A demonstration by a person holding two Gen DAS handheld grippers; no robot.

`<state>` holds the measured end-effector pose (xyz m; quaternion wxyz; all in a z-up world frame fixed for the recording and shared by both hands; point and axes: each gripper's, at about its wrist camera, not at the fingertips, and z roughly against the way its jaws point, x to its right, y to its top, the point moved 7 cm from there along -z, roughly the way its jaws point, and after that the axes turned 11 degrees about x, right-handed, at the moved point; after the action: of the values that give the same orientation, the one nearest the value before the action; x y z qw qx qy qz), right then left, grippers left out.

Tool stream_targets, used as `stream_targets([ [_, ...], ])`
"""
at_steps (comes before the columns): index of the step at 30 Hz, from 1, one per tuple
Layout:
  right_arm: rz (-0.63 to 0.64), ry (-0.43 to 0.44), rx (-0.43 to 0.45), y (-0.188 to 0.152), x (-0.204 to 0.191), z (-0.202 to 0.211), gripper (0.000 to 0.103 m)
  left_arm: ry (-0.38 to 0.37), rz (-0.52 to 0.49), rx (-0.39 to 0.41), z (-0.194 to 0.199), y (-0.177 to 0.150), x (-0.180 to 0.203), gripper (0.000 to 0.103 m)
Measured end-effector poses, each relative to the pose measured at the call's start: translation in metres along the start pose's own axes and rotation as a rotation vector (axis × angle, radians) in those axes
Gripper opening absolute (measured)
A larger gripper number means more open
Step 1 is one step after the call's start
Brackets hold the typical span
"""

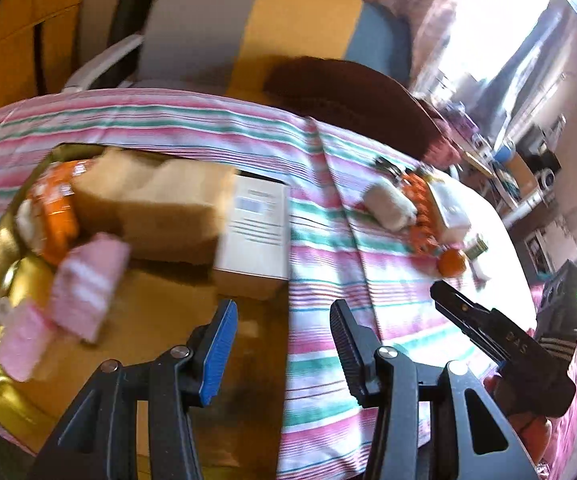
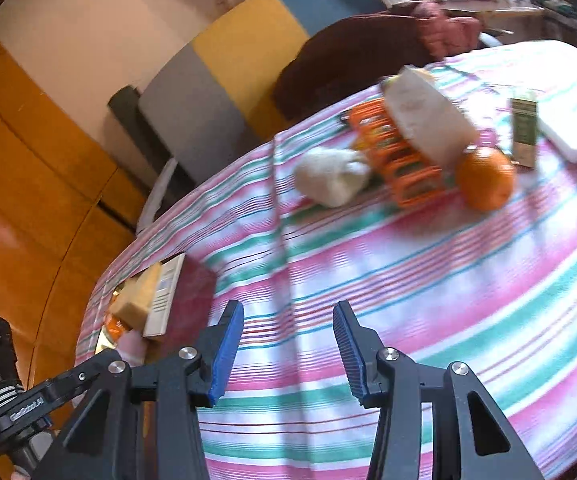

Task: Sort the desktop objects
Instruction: 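Withdraw both tools from the tray toward the white printed box and orange, then grasp the white printed box with the left tool while the right tool grasps the orange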

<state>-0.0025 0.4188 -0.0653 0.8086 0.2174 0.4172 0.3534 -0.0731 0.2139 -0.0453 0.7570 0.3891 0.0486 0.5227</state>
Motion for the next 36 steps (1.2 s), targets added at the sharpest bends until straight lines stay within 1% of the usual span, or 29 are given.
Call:
stream_targets([
  [7, -0.05, -0.073, 0.04, 0.018, 0.053, 0.014, 0.049, -0.038, -0.097, -0.053, -0.017, -0.013, 0.047, 0.049],
  [10, -0.041, -0.114, 0.073, 0.038, 0.071, 0.016, 0.051, -0.045, -0.144, -0.077, -0.025, -0.02, 0.062, 0.049],
  [13, -0.032, -0.145, 0.13, 0.071, 0.083, 0.014, 0.055, -0.046, -0.18, -0.111, -0.035, -0.029, 0.072, 0.049],
  [16, -0.017, -0.164, 0.177, 0.11, 0.088, 0.003, 0.058, -0.056, -0.193, -0.135, -0.041, -0.038, 0.079, 0.049],
  [17, -0.002, -0.169, 0.186, 0.124, 0.087, -0.004, 0.061, -0.058, -0.195, -0.138, -0.041, -0.04, 0.081, 0.049],
  [18, 0.014, -0.172, 0.19, 0.135, 0.086, -0.011, 0.067, -0.06, -0.197, -0.141, -0.042, -0.041, 0.083, 0.049],
  [19, 0.027, -0.179, 0.191, 0.144, 0.086, -0.018, 0.069, -0.062, -0.197, -0.145, -0.041, -0.043, 0.084, 0.049],
  [21, 0.053, -0.214, 0.174, 0.16, 0.089, -0.039, 0.07, -0.065, -0.193, -0.152, -0.042, -0.045, 0.085, 0.049],
  [23, 0.049, -0.219, 0.123, 0.166, 0.096, -0.061, 0.07, -0.06, -0.185, -0.156, -0.041, -0.046, 0.082, 0.049],
  [25, 0.029, -0.235, 0.063, 0.161, 0.106, -0.079, 0.069, -0.053, -0.173, -0.159, -0.041, -0.046, 0.078, 0.049],
  [26, 0.02, -0.236, 0.036, 0.156, 0.111, -0.084, 0.063, -0.047, -0.166, -0.16, -0.041, -0.046, 0.076, 0.049],
  [27, 0.015, -0.222, 0.02, 0.151, 0.113, -0.087, 0.061, -0.045, -0.156, -0.161, -0.041, -0.045, 0.074, 0.049],
  [29, 0.044, -0.175, 0.026, 0.137, 0.106, -0.081, 0.051, -0.044, -0.139, -0.159, -0.042, -0.044, 0.07, 0.049],
  [30, 0.07, -0.16, 0.023, 0.131, 0.1, -0.077, 0.048, -0.042, -0.131, -0.158, -0.043, -0.043, 0.069, 0.049],
  [32, 0.107, -0.109, 0.011, 0.112, 0.085, -0.064, 0.047, -0.046, -0.12, -0.163, -0.045, -0.044, 0.07, 0.049],
  [34, 0.118, -0.067, -0.01, 0.089, 0.074, -0.05, 0.046, -0.052, -0.121, -0.165, -0.046, -0.045, 0.072, 0.049],
  [36, 0.113, -0.011, -0.031, 0.065, 0.066, -0.034, 0.049, -0.057, -0.127, -0.169, -0.048, -0.047, 0.075, 0.049],
])
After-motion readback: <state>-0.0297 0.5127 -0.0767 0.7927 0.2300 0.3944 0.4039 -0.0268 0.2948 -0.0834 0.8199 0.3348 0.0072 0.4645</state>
